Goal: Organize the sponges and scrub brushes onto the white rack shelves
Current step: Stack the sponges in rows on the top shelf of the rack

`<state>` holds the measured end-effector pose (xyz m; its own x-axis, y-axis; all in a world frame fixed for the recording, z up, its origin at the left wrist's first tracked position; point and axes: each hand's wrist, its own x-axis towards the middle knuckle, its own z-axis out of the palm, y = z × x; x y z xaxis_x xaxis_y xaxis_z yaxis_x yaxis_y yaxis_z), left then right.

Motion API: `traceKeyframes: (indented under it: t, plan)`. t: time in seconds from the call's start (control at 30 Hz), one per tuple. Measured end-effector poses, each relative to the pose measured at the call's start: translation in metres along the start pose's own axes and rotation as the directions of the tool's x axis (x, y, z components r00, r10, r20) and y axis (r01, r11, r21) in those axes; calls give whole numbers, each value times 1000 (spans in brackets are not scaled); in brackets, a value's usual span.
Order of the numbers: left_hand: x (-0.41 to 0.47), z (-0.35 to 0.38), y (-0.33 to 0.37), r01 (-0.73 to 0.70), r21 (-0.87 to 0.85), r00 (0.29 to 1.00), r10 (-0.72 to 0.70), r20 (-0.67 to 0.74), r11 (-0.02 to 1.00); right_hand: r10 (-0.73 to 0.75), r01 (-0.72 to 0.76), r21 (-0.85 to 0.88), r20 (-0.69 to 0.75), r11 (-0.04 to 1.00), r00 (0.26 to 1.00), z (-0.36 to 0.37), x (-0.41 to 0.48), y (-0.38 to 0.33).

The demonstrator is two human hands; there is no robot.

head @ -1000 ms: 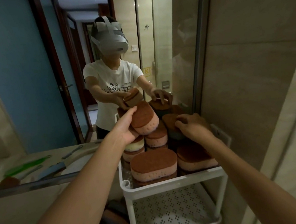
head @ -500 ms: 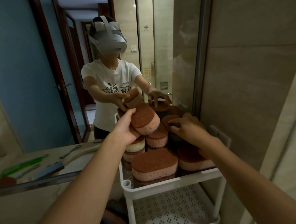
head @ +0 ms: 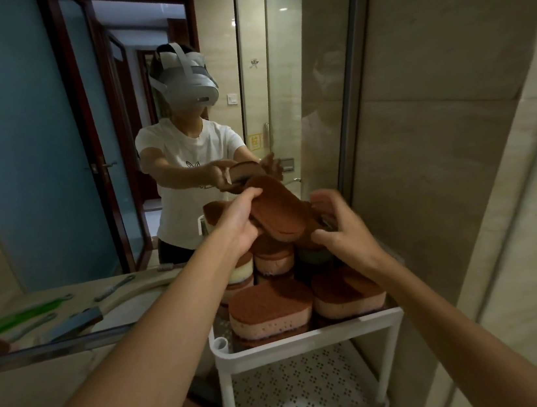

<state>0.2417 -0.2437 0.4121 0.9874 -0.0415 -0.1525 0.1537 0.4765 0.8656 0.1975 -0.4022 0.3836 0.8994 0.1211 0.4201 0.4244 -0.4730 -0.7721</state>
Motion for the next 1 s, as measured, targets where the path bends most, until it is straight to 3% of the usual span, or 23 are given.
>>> traceKeyframes:
  t: [0.07, 0.17, 0.23, 0.27, 0.33, 0.4, 0.43, 0.5, 0.77, 1.0]
  plan:
    - [-3, 13, -3, 20, 23, 999, -21, 28, 1000, -38, 38, -84, 10, 996, 999, -2, 0, 3]
    - [-6, 29, -12, 41, 43, 991, -46, 122, 998, -90, 70, -206, -89, 976, 992, -7, 1, 11]
    - [-3, 36, -19, -74, 308, 991, 34, 131, 949, -66, 27, -196, -191, 980, 979, -12, 0, 19]
    - [-1, 37, -22, -176, 526, 983, 118, 141, 832, -19, -29, -191, -246, 981, 969, -15, 0, 23]
    - [6, 33, -31, -337, 851, 937, 228, 263, 402, 108, -192, -243, -323, 951, 940, -20, 2, 30]
    - [11, 24, -41, -359, 933, 927, 129, 352, 34, 217, -324, -306, -337, 895, 916, -20, 3, 37]
    - [14, 20, -46, -352, 931, 932, 55, 358, -92, 250, -353, -317, -323, 880, 913, -19, 3, 40]
    - [15, 14, -54, -327, 915, 945, -57, 322, -238, 287, -372, -334, -276, 866, 917, -16, 2, 44]
    - [15, 10, -58, -298, 896, 955, -99, 281, -330, 309, -343, -511, -153, 788, 939, -6, -2, 52]
    - [13, 13, -58, -295, 880, 955, -100, 278, -373, 286, -227, -758, -55, 612, 957, -7, 0, 41]
